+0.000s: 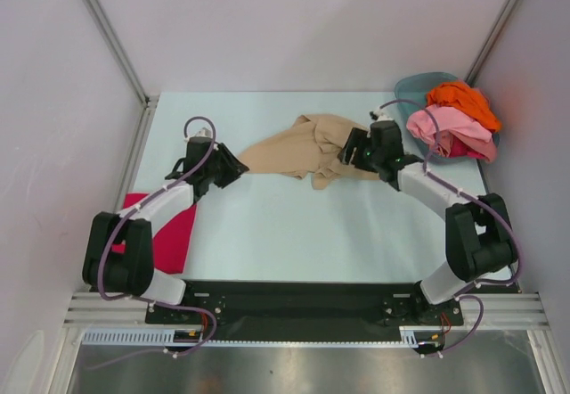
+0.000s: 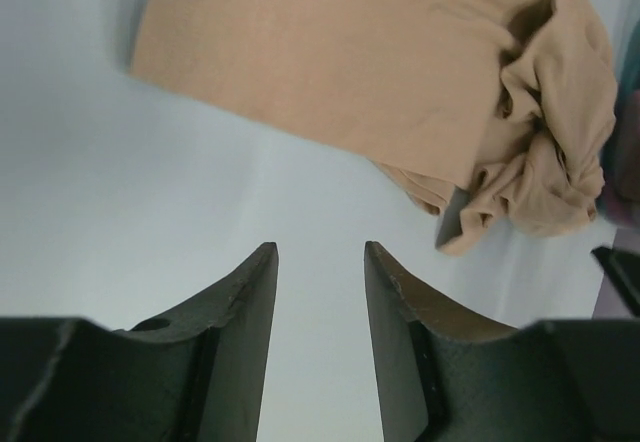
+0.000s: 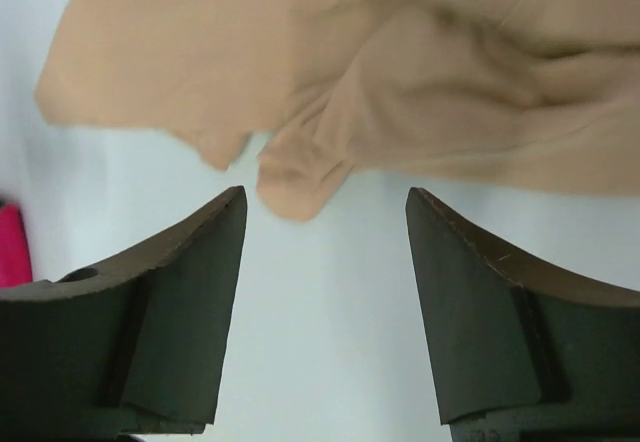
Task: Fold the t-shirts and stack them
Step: Flatten the tshirt out
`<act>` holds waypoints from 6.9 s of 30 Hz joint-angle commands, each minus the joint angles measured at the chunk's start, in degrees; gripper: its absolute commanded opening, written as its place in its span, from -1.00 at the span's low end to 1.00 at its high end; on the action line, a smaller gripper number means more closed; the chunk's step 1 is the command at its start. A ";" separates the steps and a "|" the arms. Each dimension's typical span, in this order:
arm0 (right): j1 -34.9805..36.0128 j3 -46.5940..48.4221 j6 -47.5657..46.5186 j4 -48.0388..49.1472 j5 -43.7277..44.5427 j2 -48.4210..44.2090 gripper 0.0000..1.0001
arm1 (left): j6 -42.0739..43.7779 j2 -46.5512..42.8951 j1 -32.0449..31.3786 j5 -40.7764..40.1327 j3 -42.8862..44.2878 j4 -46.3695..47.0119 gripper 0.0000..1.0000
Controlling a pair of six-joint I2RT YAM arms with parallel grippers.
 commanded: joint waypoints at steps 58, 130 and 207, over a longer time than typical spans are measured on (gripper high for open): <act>4.30 -6.13 24.85 15.11 15.77 12.53 0.04 | 1.79 4.89 5.96 -4.76 4.13 1.82 -1.00; 17.83 -6.13 55.87 -36.22 30.45 6.90 -0.19 | 1.97 -7.25 8.43 -0.01 -10.38 4.10 -1.00; 8.07 50.57 -19.26 -5.82 15.05 -43.20 -1.00 | 19.72 -33.88 8.43 -8.45 59.25 -10.60 -1.00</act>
